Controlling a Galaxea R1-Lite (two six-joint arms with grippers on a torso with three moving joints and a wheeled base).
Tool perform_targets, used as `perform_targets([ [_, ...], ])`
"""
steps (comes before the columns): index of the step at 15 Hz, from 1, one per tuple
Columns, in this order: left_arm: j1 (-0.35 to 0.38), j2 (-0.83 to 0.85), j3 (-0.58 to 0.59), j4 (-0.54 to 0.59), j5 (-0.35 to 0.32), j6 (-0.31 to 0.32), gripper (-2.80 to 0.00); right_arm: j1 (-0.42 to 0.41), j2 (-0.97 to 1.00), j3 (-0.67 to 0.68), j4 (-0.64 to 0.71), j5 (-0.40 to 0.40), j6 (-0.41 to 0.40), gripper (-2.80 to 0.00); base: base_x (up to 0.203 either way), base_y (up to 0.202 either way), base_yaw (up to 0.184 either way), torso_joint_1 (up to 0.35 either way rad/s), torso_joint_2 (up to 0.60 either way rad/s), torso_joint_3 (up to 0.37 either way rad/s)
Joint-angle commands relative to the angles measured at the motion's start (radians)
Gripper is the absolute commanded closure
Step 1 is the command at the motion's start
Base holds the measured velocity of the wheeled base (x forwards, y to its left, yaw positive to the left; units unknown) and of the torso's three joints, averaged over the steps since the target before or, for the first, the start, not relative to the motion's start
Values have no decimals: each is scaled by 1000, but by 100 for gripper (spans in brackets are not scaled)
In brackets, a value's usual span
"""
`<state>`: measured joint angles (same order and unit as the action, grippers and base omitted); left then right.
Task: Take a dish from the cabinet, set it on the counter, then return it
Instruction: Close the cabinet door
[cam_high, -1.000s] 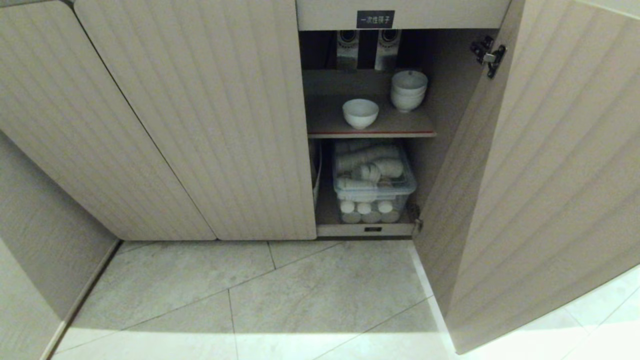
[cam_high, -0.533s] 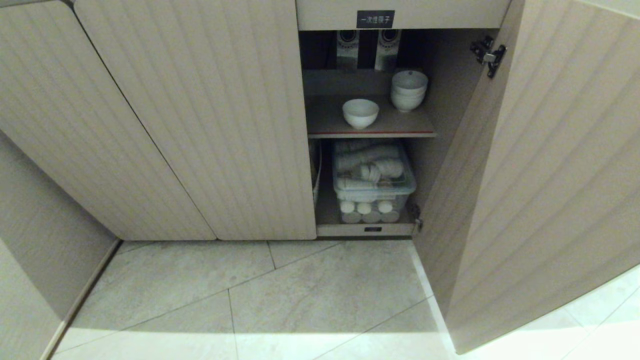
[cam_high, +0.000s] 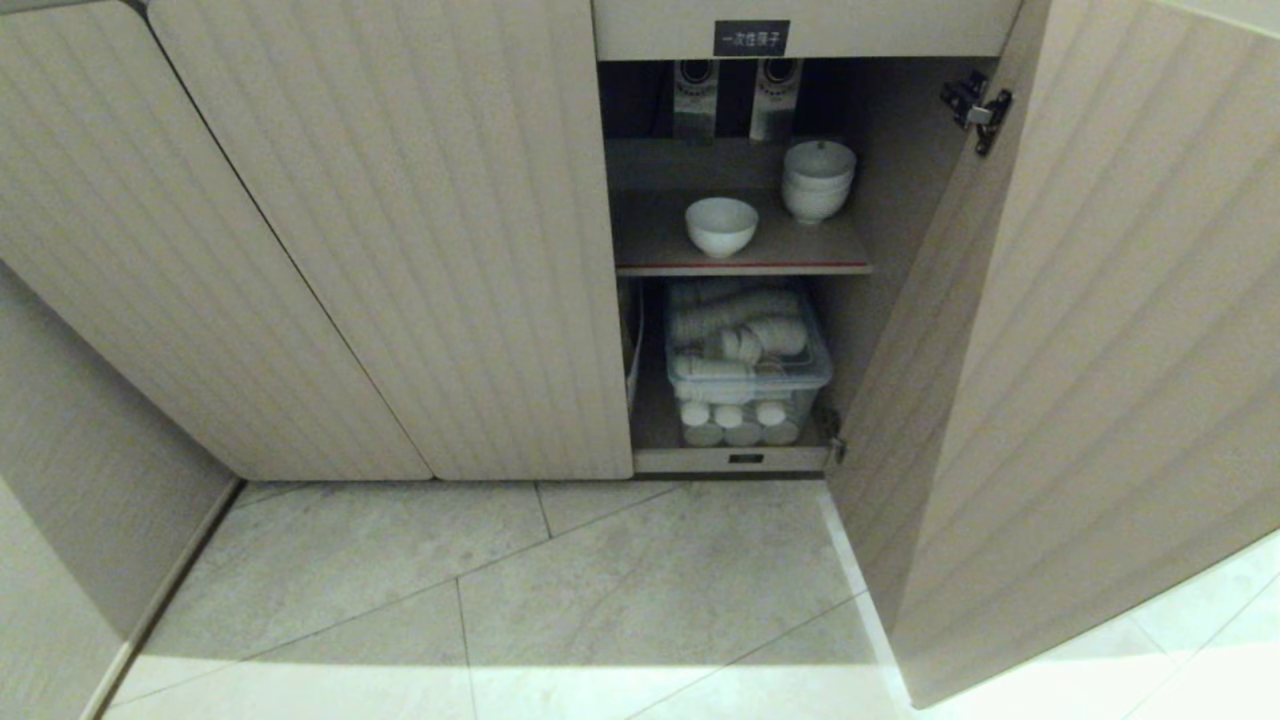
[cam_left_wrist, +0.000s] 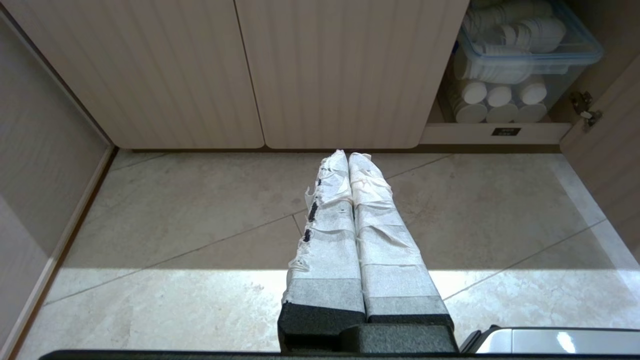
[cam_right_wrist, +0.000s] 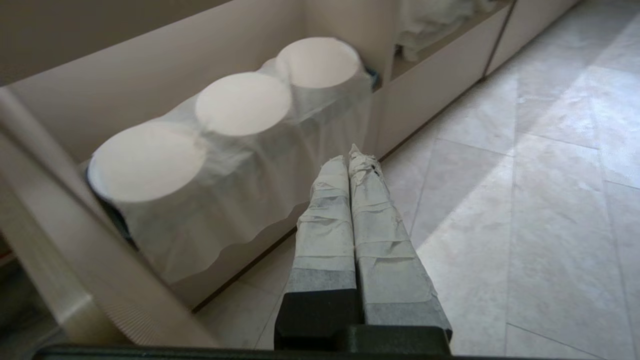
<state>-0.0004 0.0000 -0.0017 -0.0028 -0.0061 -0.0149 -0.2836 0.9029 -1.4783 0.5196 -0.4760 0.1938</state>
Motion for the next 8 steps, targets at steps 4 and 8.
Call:
perform_targets([
  [4,0,0,0,0,0,0,0,6,-12,8,13,154,-9,0,0,0,0,0,0,0],
  [8,-1,0,0,0,0,0,0,31,-96,11,91,147,-20,0,0,0,0,0,0,0],
])
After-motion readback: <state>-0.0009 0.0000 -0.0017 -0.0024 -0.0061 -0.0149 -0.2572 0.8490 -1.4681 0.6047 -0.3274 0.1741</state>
